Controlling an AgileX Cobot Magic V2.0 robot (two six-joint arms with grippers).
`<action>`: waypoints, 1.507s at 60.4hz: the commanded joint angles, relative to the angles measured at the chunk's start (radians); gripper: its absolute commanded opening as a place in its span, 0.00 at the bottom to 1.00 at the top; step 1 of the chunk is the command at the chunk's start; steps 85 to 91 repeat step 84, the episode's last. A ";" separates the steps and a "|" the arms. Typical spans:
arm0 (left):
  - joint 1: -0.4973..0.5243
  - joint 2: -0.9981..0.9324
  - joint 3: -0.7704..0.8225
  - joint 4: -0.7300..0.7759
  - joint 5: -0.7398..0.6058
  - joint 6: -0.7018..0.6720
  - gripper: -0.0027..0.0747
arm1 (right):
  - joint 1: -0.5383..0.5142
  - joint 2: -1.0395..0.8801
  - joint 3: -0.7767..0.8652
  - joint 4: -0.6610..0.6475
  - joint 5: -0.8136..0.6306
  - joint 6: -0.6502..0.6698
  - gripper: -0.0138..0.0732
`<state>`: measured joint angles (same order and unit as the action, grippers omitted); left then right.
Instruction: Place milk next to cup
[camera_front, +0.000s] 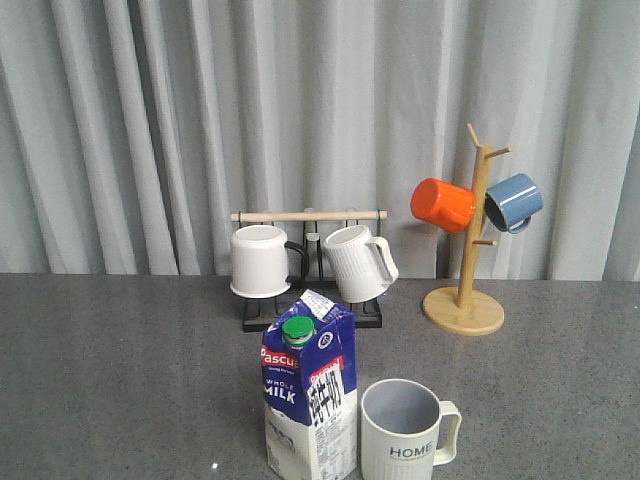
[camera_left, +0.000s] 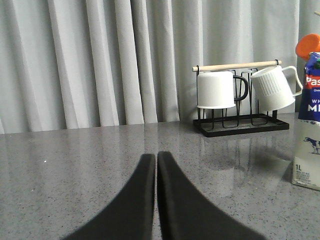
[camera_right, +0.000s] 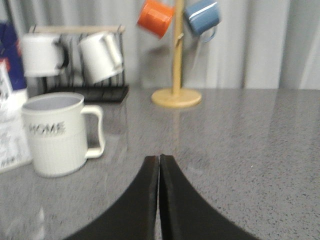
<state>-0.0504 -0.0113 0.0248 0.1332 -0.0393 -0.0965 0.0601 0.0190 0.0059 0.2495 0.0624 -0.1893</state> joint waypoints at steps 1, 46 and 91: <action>0.000 -0.011 0.020 -0.010 -0.074 -0.007 0.02 | -0.017 -0.041 0.034 -0.059 -0.168 0.118 0.15; 0.000 -0.012 0.020 -0.010 -0.075 -0.007 0.02 | -0.070 -0.040 0.030 -0.332 -0.171 0.375 0.15; 0.000 -0.012 0.020 -0.010 -0.075 -0.007 0.02 | -0.070 -0.040 0.030 -0.332 -0.171 0.375 0.15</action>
